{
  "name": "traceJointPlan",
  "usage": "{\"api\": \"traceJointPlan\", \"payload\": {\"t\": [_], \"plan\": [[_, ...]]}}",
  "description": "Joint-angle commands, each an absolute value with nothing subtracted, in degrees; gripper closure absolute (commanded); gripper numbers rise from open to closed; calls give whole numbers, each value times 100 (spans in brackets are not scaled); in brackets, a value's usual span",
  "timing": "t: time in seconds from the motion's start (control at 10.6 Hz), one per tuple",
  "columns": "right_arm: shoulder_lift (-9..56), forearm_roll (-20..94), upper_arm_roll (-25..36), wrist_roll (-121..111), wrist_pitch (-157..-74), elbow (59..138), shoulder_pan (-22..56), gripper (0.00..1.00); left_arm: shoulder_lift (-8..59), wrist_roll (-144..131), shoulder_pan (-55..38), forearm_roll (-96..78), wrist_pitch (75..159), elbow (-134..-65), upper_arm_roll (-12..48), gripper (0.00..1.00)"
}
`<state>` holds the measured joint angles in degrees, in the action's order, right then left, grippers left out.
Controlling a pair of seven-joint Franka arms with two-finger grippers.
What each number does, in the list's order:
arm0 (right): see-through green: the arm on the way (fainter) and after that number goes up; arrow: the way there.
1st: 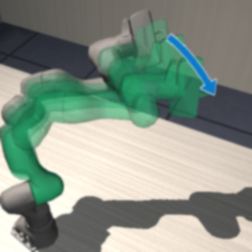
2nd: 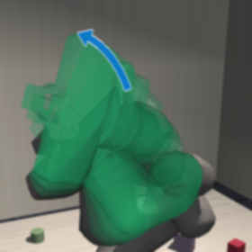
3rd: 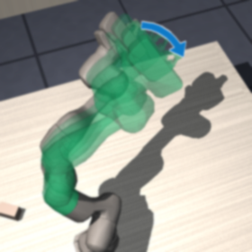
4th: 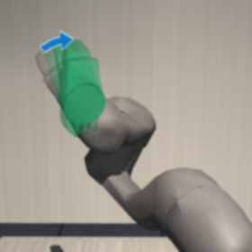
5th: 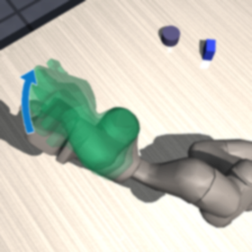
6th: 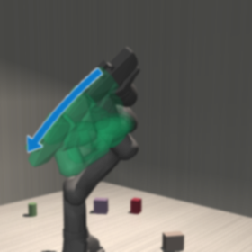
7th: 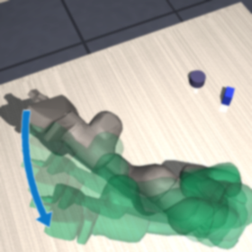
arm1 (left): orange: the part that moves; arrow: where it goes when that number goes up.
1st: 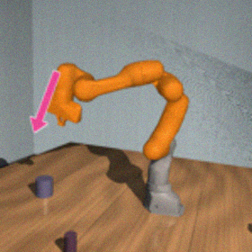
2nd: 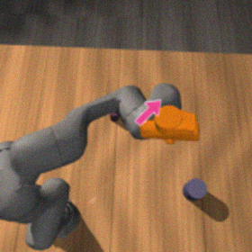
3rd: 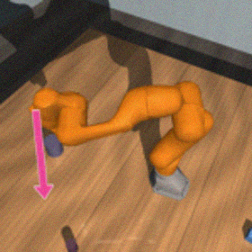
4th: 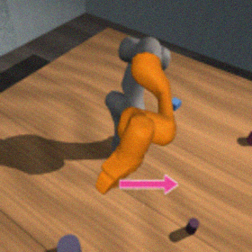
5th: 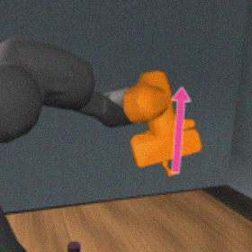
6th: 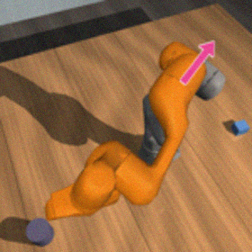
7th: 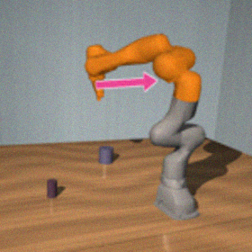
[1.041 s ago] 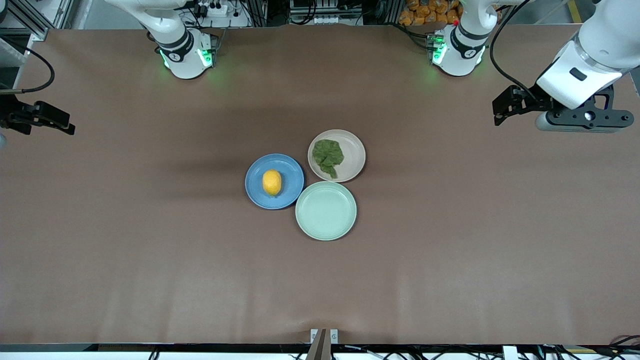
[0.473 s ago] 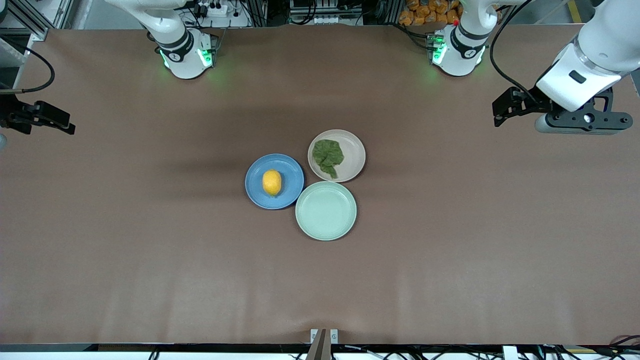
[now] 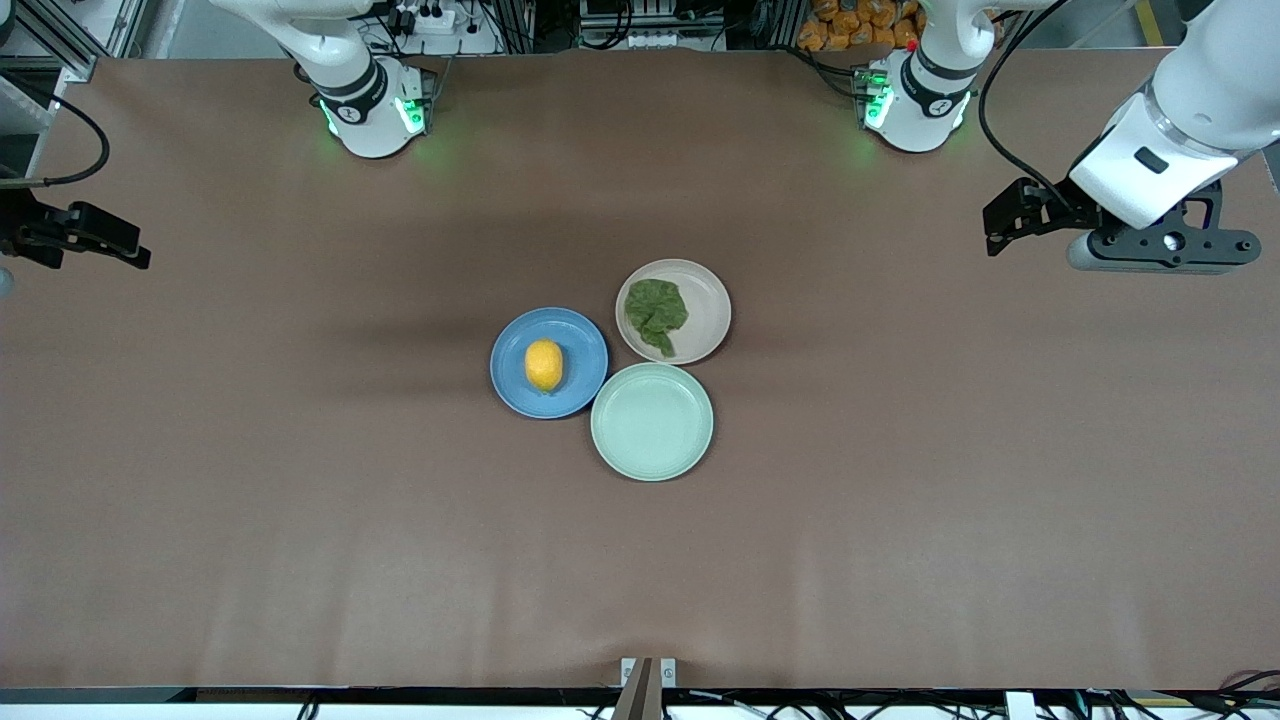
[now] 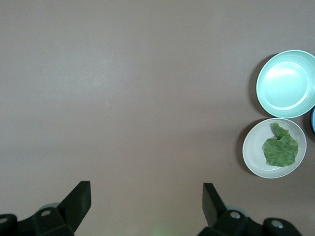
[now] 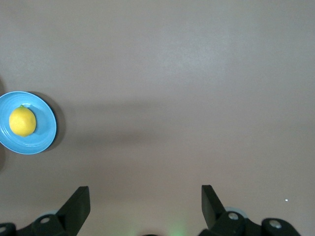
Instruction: Pick lemon and lettuce from blue and beige plates
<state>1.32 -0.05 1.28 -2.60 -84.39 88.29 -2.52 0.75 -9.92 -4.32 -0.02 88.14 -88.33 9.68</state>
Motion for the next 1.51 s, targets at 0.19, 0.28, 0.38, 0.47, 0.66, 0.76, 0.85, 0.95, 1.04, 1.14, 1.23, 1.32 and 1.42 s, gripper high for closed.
{"api": "traceJointPlan", "payload": {"t": [0.19, 0.28, 0.38, 0.47, 0.66, 0.76, 0.85, 0.95, 1.04, 1.14, 1.23, 1.32, 1.42], "plan": [[44, -18, 141, -246, -8420, 8886, -237, 0, 132, -861, -396, -44, 8719, -8666, 993, 0], [44, -9, 141, -246, -8420, 8886, -237, 0, 132, -853, -387, -18, 8719, -8666, 993, 0], [44, -9, 149, -272, -8411, 8886, -237, 0, 123, -861, -378, -26, 8719, -8666, 993, 0], [44, -9, 141, -299, -8411, 8894, -237, 0, 123, -774, -361, -52, 8719, -8666, 984, 0], [44, -9, 149, -308, -8411, 8894, -255, 0, 123, -773, -325, -79, 8719, -8666, 993, 0], [44, -9, 149, -308, -8411, 8886, -255, 0, 132, -800, -334, -70, 8736, -8666, 993, 0], [53, -9, 149, -308, -8411, 8886, -255, 0, 141, -817, -360, -70, 8736, -8666, 1002, 0], [53, -9, 149, -299, -8411, 8894, -255, 0, 219, -835, -360, -96, 8745, -8675, 1002, 0], [53, -9, 149, -299, -8420, 8886, -255, 0, 255, -835, -386, -88, 8832, -8684, 1019, 0], [53, -9, 149, -299, -8455, 8886, -255, 0, 307, -835, -404, -114, 8903, -8692, 1046, 0], [53, -9, 141, -290, -8481, 8886, -255, 0, 316, -835, -404, -184, 8921, -8692, 1046, 0], [61, 0, 149, -281, -8490, 8886, -255, 0, 334, -835, -413, -254, 8921, -8701, 1055, 0], [53, 0, 149, -281, -8499, 8877, -255, 0, 343, -835, -422, -324, 8921, -8736, 1063, 0]]}}
